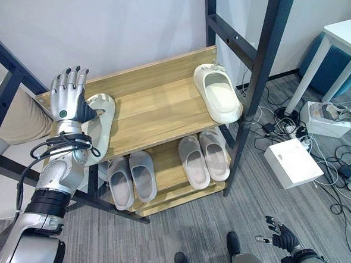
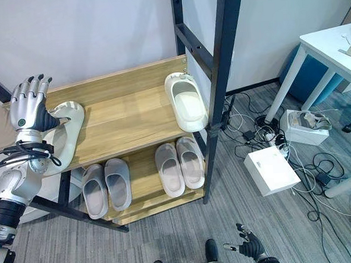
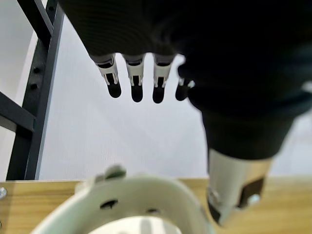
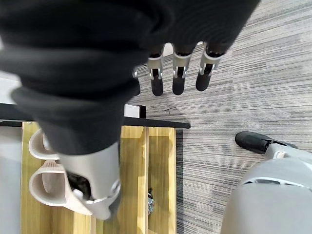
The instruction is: Arrange the slippers neatly on the shoe rack.
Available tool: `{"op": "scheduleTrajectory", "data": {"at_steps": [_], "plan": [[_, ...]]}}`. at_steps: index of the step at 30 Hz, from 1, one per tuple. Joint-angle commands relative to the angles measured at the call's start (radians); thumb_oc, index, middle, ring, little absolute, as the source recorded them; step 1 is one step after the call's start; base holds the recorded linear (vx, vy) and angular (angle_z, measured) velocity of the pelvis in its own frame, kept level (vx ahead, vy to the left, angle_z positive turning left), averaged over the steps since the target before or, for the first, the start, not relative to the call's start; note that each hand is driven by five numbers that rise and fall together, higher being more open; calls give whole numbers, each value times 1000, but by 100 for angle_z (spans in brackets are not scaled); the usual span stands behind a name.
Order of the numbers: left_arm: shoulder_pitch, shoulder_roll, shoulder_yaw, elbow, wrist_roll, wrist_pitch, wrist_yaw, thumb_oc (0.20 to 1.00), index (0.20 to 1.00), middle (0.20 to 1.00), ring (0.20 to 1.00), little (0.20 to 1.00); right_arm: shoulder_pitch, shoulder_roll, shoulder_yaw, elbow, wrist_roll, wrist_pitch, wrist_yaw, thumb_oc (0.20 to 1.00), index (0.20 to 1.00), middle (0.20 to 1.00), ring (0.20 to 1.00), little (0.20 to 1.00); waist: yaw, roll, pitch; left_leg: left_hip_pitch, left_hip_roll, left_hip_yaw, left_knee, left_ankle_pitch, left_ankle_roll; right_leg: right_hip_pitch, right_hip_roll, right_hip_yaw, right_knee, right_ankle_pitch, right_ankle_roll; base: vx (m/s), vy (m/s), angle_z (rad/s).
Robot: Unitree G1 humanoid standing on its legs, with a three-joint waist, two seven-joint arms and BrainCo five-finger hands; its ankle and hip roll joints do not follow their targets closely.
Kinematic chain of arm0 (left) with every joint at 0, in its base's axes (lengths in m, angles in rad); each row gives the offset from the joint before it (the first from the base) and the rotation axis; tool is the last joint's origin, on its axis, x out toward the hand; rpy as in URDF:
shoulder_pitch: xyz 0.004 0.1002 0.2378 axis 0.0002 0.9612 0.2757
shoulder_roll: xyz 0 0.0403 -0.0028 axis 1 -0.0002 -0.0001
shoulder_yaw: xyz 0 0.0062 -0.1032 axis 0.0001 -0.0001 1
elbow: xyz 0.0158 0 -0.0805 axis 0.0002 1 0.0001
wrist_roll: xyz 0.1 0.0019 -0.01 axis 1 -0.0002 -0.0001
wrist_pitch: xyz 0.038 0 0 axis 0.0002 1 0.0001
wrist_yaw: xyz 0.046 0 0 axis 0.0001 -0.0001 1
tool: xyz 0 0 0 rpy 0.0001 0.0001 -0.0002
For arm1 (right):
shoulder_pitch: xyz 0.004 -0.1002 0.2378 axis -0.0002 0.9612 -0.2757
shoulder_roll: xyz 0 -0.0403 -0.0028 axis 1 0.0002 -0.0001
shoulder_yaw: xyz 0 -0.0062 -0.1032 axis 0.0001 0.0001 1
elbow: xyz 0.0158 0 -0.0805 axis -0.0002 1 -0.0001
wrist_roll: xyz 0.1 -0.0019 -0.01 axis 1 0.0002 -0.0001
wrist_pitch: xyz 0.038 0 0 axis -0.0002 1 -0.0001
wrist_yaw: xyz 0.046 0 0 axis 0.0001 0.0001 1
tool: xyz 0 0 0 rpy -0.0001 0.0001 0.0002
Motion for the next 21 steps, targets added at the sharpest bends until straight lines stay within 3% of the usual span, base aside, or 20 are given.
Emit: {"op": "scheduleTrajectory", "data": {"at_steps": [1, 11, 21], "plan": [[-34, 80, 106, -39, 11, -12, 42, 1000, 1000, 1000, 1000, 1000, -3, -7, -5, -52, 30, -18, 11, 1000, 1000, 1000, 1000, 1000, 2, -14, 5, 84, -14, -25, 1, -69, -16, 93, -22, -15, 2, -101, 72, 13, 0, 5], [24, 80, 148, -55, 12, -12, 53, 1000, 1000, 1000, 1000, 1000, -7, -10, 4, -55, 20, -14, 16, 1000, 1000, 1000, 1000, 1000, 12, -20, 6, 85, -12, -35, 1, -69, -16, 102, -21, -25, 2, -105, 70, 0, 2, 3], [-94, 106, 23, 102, 26, 16, 32, 1000, 1000, 1000, 1000, 1000, 0, -38, -5, -74, 31, -17, 15, 1000, 1000, 1000, 1000, 1000, -14, -27, 12, 77, -10, -22, 1, -71, -15, 80, -16, -5, 2, -97, 75, 5, 6, 0]]}}
